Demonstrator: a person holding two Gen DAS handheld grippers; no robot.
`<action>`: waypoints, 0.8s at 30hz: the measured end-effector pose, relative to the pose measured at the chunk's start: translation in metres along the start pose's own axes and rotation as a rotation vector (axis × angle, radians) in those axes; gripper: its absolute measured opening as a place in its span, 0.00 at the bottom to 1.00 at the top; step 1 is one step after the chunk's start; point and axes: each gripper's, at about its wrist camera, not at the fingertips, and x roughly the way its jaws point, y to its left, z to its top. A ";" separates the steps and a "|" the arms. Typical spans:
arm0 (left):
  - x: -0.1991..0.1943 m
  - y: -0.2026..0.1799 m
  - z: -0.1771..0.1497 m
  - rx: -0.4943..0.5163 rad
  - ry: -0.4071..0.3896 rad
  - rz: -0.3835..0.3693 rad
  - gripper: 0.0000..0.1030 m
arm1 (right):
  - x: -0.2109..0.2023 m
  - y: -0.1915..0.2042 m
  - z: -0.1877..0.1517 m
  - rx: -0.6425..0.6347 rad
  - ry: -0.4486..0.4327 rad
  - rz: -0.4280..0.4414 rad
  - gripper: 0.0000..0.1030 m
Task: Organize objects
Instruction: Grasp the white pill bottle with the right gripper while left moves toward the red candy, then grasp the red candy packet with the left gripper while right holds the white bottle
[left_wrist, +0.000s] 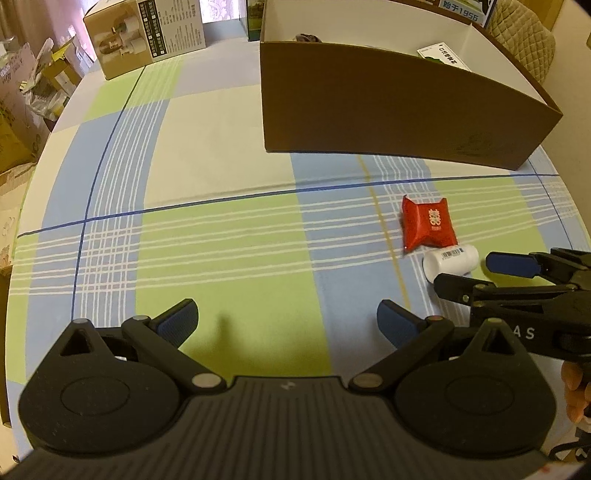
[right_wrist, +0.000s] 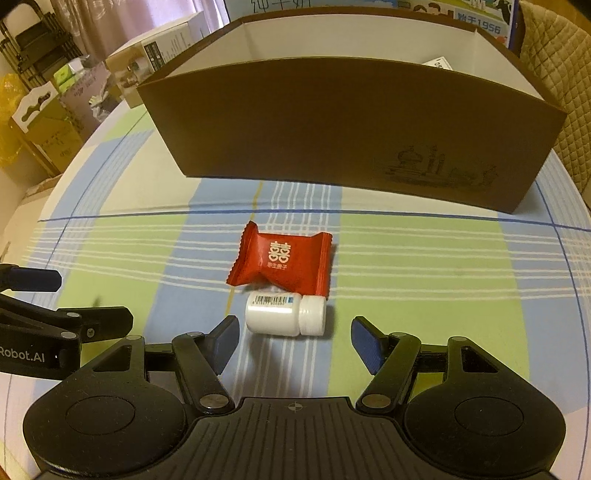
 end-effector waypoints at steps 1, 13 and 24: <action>0.001 0.000 0.001 -0.001 0.000 -0.001 0.99 | 0.001 0.001 0.000 -0.008 -0.003 -0.002 0.58; 0.008 -0.012 0.010 0.030 -0.026 -0.023 0.99 | -0.003 -0.022 -0.005 0.007 -0.013 -0.037 0.44; 0.031 -0.062 0.030 0.110 -0.055 -0.176 0.86 | -0.024 -0.088 -0.010 0.174 -0.035 -0.125 0.44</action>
